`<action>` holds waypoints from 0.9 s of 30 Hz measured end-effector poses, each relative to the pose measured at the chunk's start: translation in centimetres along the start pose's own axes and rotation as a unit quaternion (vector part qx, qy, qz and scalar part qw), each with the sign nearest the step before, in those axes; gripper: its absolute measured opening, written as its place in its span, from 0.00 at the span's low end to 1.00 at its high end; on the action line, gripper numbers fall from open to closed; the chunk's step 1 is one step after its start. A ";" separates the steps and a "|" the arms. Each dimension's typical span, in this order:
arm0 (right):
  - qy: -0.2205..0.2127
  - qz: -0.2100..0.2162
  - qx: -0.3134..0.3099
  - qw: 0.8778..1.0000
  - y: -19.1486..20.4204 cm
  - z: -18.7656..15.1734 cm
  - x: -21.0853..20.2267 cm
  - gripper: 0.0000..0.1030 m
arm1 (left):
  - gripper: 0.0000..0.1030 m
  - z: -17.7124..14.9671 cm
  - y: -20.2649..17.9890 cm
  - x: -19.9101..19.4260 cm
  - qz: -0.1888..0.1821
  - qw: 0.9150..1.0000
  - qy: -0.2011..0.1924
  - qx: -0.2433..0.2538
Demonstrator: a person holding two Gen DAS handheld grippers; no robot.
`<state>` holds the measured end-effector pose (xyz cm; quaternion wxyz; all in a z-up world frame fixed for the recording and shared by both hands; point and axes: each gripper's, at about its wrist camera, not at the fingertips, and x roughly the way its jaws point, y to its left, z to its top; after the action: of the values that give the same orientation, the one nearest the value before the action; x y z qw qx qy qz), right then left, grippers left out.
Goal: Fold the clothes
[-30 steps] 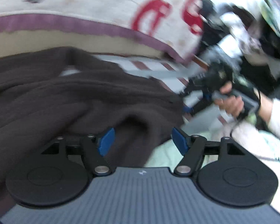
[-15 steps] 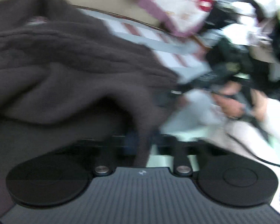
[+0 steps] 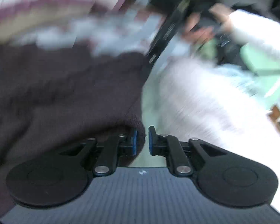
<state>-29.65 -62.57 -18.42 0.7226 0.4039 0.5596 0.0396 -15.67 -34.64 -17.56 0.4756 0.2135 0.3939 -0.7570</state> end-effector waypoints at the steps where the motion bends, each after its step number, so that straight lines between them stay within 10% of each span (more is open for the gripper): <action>1: -0.003 -0.006 0.005 1.000 -0.2 -0.1 0.2 0.18 | 0.08 -0.6 0.0 0.7 0.006 1.000 0.005 -0.006; 5: -0.098 0.046 0.075 0.991 -1.9 -1.0 -2.6 0.56 | 0.10 -2.3 -0.2 1.3 0.028 0.999 -0.002 -0.021; 8: -0.156 0.054 0.175 0.971 -4.9 -2.1 -4.0 0.65 | 0.11 -2.8 0.5 1.3 0.027 0.998 -0.012 -0.052; 12: -0.164 0.013 0.349 0.923 -9.5 -3.0 -2.7 0.67 | 0.11 -3.2 0.8 1.5 0.032 0.995 -0.014 -0.089; 17: -0.180 0.111 0.395 0.894 -10.8 -3.0 -0.4 0.67 | 0.11 -3.5 0.8 1.8 0.033 0.993 -0.022 -0.107; 21: -0.211 0.111 0.421 0.875 -10.3 -2.1 1.7 0.71 | 0.16 -2.9 1.3 2.3 0.028 0.993 -0.019 -0.111; 23: -0.246 0.110 0.442 0.856 -9.8 -2.5 1.8 0.64 | 0.22 -2.6 1.7 2.4 0.020 0.992 -0.019 -0.122; 25: -0.269 0.081 0.432 0.857 -9.1 -2.4 1.6 0.30 | 0.32 -2.5 2.1 2.5 0.008 0.990 -0.020 -0.136; 27: -0.303 0.031 0.384 0.872 -7.8 -1.8 0.6 0.18 | 0.29 -1.9 1.9 2.3 0.006 0.992 -0.025 -0.127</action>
<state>-33.99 -66.51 -23.87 0.6433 0.6589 0.2712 -0.2801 -15.11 -34.83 -21.10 0.5130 0.1353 0.4735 -0.7031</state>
